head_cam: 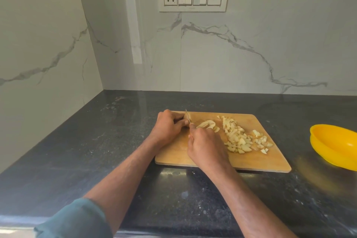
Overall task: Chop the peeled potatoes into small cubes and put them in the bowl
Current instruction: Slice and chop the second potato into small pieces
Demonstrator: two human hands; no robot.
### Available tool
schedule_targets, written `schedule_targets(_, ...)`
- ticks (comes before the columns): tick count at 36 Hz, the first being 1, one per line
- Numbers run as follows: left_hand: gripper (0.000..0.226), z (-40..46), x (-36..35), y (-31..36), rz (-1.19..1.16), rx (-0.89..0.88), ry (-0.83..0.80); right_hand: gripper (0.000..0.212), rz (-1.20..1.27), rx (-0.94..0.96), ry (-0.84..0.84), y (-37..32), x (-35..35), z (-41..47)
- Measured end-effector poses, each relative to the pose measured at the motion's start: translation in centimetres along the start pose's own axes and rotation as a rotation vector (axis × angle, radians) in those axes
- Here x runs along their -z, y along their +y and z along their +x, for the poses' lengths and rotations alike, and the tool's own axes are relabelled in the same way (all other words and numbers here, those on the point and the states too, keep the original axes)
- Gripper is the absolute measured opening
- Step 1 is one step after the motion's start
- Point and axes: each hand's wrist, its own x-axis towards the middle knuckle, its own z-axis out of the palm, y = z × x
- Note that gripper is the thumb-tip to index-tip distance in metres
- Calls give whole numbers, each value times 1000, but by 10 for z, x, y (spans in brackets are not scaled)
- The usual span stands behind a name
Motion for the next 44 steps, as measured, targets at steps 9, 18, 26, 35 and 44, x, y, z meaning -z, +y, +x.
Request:
schedule_targets(9,18,-2,-2,2,37,-24,2,22,-49,-59,-125,-7,8,7)
schedule_targets(18,25,-3,-3,4,80,19,57,18,-74,-65,-151,-8,11,1)
schedule_targets(26,27,-1,-1,3,62,69,82,25,-88,-16,-80,0,10,-9)
schedule_targets(35,32,1,-1,-2,68,62,58,24,-31,-94,-64,0,8,-7)
schedule_targets(44,43,0,0,-2,48,57,-12,34,34,-56,20,6,7,-8)
